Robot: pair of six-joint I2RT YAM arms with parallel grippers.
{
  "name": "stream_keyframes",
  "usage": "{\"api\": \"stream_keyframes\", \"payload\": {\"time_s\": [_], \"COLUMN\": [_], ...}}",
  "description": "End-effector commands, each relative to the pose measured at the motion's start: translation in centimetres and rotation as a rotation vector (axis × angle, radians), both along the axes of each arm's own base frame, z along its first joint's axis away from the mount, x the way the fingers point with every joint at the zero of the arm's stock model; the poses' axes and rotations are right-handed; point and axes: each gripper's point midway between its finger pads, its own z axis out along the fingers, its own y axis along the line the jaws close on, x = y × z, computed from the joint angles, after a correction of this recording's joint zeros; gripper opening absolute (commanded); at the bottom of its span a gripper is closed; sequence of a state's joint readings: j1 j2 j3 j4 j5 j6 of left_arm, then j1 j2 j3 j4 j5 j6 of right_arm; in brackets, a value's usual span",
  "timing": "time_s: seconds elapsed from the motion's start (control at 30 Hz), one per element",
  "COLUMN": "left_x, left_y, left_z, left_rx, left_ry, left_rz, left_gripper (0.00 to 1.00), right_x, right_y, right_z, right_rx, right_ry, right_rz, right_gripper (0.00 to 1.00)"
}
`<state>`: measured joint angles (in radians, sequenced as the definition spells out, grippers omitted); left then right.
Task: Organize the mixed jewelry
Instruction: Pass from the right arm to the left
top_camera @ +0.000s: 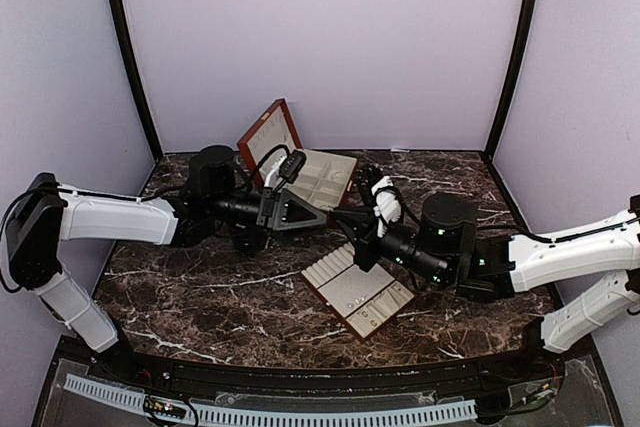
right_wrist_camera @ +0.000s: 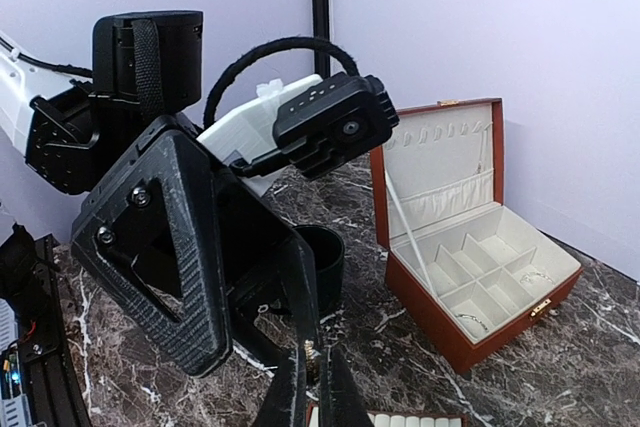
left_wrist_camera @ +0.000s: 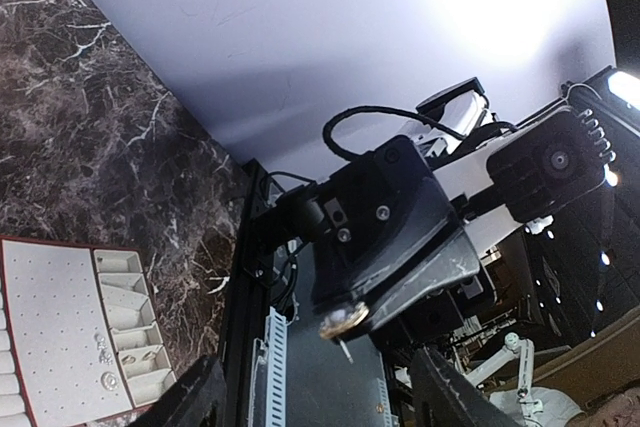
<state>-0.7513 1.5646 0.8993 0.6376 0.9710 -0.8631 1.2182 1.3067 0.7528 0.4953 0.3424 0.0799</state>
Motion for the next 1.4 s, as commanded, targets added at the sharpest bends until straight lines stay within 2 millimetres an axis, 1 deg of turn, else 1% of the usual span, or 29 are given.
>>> {"api": "stream_keyframes", "payload": {"time_s": [0.0, 0.07, 0.3, 0.43, 0.6, 0.67, 0.8, 0.97, 1.0, 1.17, 1.27, 1.37], "left_x": [-0.9, -1.0, -1.1, -1.0, -1.0, -1.0, -1.1, -1.1, -1.1, -0.5, -0.2, 0.2], "left_y": [-0.5, -0.7, -1.0, -1.0, -1.0, -1.0, -1.0, -0.9, -0.9, -0.8, -0.7, -0.6], "left_z": [2.8, 2.7, 2.5, 2.3, 2.2, 2.1, 2.1, 2.2, 2.1, 1.2, 0.4, -0.1], "left_rx": [-0.075, -0.075, -0.073, -0.072, -0.073, -0.072, -0.081, -0.093, -0.092, -0.061, -0.022, 0.01], "left_ry": [-0.04, -0.034, -0.023, -0.021, -0.011, -0.007, -0.006, -0.034, -0.043, -0.115, -0.164, -0.233], "left_rz": [-0.064, -0.071, -0.086, -0.085, -0.085, -0.086, -0.089, -0.078, -0.073, -0.037, -0.014, 0.015], "left_gripper": [0.64, 0.58, 0.33, 0.24, 0.06, 0.0, 0.0, 0.0, 0.0, 0.0, 0.0, 0.0], "right_x": [-0.7, -0.8, -0.9, -1.0, -1.1, -1.1, -1.4, -1.3, -1.3, -1.2, -1.3, -1.4], "right_y": [0.2, 0.3, 0.6, 0.7, 0.8, 0.8, 0.8, 0.6, 0.5, -0.4, -1.1, -1.8], "right_z": [1.8, 1.7, 1.7, 1.7, 1.7, 1.6, 1.6, 1.4, 1.5, 2.0, 2.2, 2.6], "right_rx": [0.049, 0.044, 0.036, 0.037, 0.036, 0.036, 0.036, 0.036, 0.038, 0.06, 0.078, 0.105], "right_ry": [-0.049, -0.05, -0.056, -0.06, -0.06, -0.058, -0.056, -0.034, -0.028, 0.013, 0.047, 0.081], "right_rz": [0.034, 0.042, 0.046, 0.052, 0.061, 0.064, 0.08, 0.07, 0.065, 0.044, 0.038, 0.046], "right_gripper": [0.0, 0.0, 0.0, 0.0, 0.0, 0.0, 0.0, 0.0, 0.04, 0.43, 0.61, 0.68]}}
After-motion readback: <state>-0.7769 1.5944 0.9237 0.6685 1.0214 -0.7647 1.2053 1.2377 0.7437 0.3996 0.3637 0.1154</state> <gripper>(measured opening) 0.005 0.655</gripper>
